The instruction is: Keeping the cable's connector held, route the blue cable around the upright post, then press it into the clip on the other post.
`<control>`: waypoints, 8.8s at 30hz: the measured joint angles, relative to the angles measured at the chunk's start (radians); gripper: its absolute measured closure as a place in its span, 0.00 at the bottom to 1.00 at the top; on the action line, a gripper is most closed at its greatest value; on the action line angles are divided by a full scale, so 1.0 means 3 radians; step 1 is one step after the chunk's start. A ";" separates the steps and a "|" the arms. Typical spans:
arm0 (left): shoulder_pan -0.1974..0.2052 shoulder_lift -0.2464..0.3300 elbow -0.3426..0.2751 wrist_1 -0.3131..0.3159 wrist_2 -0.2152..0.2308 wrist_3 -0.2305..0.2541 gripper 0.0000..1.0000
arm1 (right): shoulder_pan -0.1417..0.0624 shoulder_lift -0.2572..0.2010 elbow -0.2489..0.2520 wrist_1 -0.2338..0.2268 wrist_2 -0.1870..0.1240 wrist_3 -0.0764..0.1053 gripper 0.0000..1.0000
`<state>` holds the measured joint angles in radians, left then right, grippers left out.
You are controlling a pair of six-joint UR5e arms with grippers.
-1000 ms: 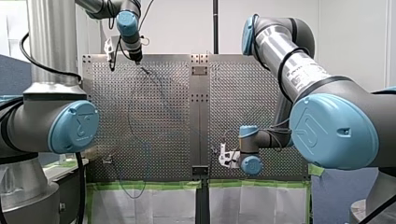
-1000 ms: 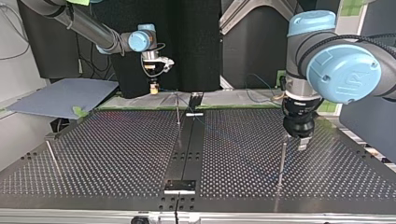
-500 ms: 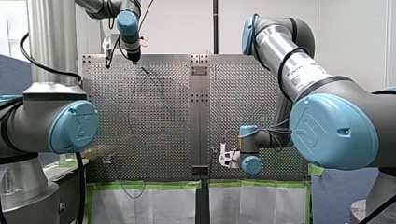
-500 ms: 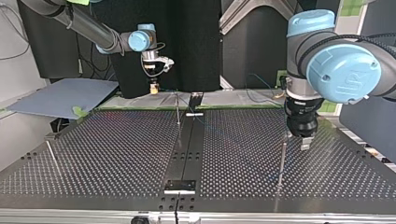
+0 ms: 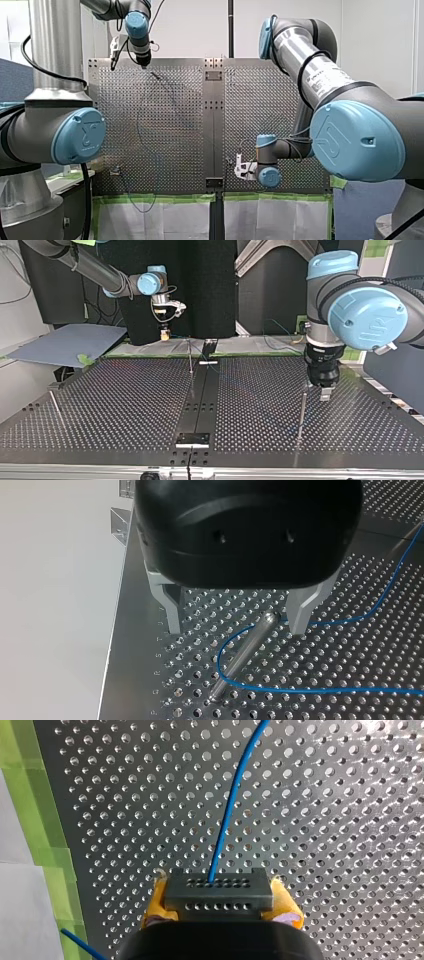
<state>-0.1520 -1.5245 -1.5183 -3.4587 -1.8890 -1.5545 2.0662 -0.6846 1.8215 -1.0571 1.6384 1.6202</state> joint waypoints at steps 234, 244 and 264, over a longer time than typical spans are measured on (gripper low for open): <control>-0.1303 -0.2998 0.0633 0.1593 -0.0690 0.0686 0.00 | -0.0092 0.0240 -0.0064 -0.0010 -0.0178 -0.0015 1.00; -0.1353 -0.3127 0.0634 0.1743 -0.0562 0.0616 0.00 | -0.0079 0.0229 -0.0058 -0.0014 -0.0206 -0.0015 1.00; -0.1525 -0.3286 0.0634 0.2056 -0.0395 0.0561 0.00 | -0.0077 0.0271 -0.0089 -0.0015 -0.0259 -0.0015 1.00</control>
<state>-0.6095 -2.5104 -1.3281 -2.8418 -2.0076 -1.3861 2.0431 -0.6032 1.7949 -1.0617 1.5607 1.6156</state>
